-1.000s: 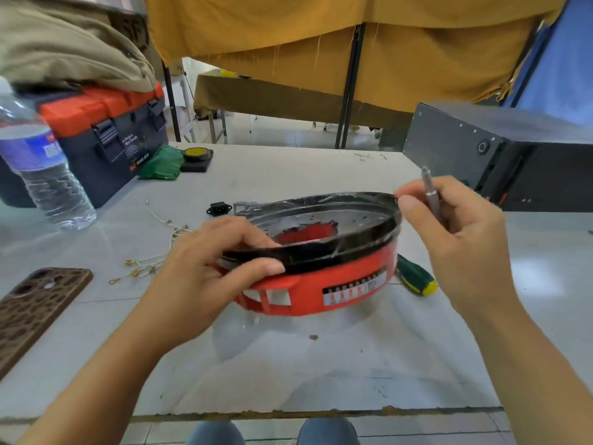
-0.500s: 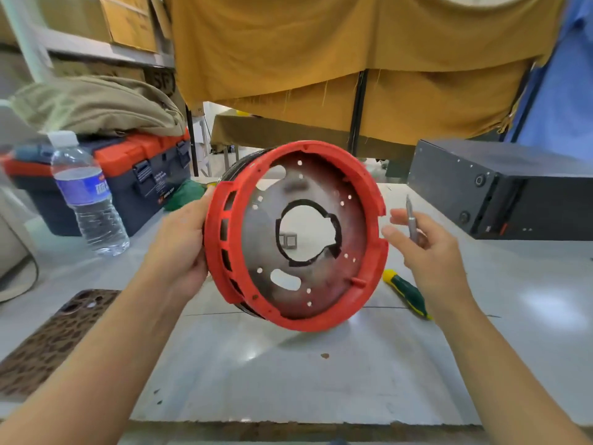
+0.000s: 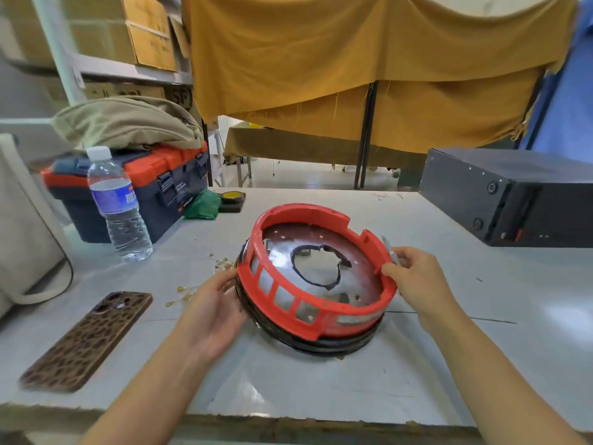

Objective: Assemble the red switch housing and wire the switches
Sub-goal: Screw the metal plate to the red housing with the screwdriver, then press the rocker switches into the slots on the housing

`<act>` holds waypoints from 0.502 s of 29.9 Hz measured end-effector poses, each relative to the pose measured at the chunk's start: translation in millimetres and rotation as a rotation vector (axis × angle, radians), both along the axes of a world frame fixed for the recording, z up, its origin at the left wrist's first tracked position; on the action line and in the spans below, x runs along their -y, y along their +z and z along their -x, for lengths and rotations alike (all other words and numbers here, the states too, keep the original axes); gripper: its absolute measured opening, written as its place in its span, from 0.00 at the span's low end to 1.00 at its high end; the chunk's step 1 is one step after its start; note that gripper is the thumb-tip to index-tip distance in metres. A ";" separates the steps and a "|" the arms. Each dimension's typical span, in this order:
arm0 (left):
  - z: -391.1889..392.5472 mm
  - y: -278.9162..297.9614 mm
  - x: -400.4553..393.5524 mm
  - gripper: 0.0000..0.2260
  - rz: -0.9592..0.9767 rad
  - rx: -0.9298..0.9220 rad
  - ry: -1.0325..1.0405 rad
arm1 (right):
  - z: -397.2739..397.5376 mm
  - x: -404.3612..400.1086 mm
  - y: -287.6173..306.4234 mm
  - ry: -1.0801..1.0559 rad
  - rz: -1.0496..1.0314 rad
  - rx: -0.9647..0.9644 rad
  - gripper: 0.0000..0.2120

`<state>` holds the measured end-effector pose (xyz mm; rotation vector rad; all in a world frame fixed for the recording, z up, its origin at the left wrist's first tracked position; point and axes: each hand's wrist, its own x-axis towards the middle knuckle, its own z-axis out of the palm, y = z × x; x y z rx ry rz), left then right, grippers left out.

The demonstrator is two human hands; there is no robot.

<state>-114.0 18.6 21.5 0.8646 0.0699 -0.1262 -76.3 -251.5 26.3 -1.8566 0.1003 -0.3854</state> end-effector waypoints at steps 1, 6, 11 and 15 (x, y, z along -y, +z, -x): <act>0.5 -0.9 -4.4 0.09 -0.037 -0.005 -0.030 | -2.7 0.2 2.4 0.001 0.019 -0.010 0.09; -6.3 -2.6 -20.5 0.13 -0.371 -0.098 -0.028 | -20.2 3.5 15.9 0.103 0.138 -0.070 0.10; -14.3 -4.0 -20.6 0.17 -0.727 -0.081 0.004 | -36.9 6.4 21.8 0.205 0.169 -0.173 0.13; -21.0 -2.4 -22.0 0.21 -1.078 -0.041 0.043 | -47.9 6.6 22.3 0.263 0.193 -0.218 0.13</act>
